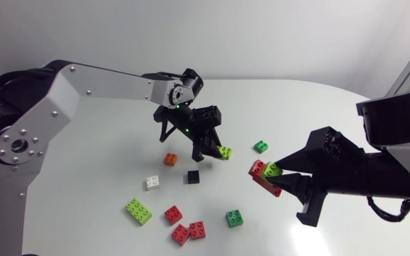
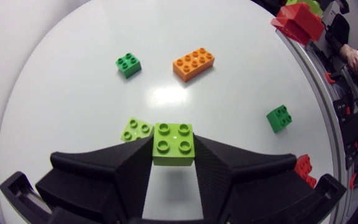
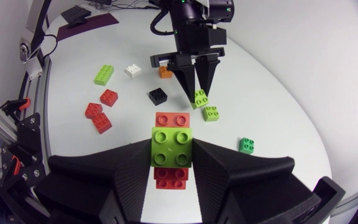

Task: Separate the duplo bricks

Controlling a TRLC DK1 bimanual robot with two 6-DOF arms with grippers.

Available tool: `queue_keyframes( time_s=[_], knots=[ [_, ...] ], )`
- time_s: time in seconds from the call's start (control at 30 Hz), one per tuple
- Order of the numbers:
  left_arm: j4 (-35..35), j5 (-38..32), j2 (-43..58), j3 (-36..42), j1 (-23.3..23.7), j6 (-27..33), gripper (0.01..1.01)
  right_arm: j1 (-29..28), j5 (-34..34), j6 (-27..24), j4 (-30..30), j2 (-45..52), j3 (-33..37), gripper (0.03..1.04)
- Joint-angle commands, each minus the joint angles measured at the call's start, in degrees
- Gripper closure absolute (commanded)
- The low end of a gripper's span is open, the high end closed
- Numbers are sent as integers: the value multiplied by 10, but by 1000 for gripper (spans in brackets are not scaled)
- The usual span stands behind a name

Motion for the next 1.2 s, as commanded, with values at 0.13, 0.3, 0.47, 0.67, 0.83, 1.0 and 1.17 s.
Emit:
queue_keyframes(
  time_s=[0.13,0.3,0.47,0.67,0.83,1.0,1.17],
  knots=[
    [31,-3,51,11,22,-26,741,-11,-14,-7,3,4,-12,723],
    [46,-3,65,15,27,-42,743,-12,-15,-7,1,2,-9,723],
    [47,-2,67,15,28,-47,738,-12,-17,-6,0,1,-10,723],
    [43,-4,64,12,29,-56,664,-11,-22,-5,-6,-2,-7,723],
    [42,-4,57,-4,35,-57,569,-9,-24,-5,-12,-7,-5,723],
    [41,-5,53,-9,36,-59,531,-6,-24,-3,-15,-9,-8,723],
    [34,-7,49,-12,35,-57,474,-5,-24,-2,-20,-18,-11,723]
  ],
)
